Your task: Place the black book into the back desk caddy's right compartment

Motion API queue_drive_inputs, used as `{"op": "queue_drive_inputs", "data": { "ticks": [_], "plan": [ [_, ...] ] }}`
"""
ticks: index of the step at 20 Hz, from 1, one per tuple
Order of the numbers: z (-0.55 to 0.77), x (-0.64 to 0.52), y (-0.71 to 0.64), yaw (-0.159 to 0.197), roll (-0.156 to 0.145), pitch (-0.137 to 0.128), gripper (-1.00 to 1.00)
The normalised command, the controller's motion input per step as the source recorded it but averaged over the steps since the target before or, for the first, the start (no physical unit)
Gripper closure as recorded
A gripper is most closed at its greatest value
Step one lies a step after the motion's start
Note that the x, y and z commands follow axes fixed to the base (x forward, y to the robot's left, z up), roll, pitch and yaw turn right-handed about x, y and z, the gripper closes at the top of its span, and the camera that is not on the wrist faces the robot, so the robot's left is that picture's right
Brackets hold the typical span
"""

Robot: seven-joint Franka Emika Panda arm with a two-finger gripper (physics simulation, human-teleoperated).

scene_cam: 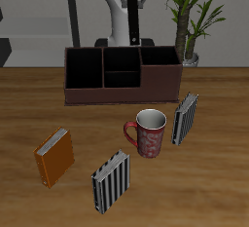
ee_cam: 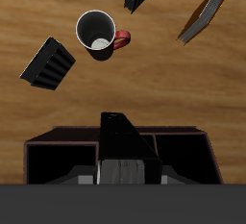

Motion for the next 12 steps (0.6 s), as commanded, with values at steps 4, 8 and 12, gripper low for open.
{"op": "queue_drive_inputs", "data": {
  "ticks": [4, 8, 12],
  "plan": [
    [0.1, -0.25, 0.21, 0.042, -0.008, 0.017, 1.0],
    [-0.02, -0.16, 0.2, 0.049, -0.013, 0.007, 1.0],
    [-0.16, -0.09, 0.24, 0.051, 0.006, 0.044, 1.0]
  ]
}}
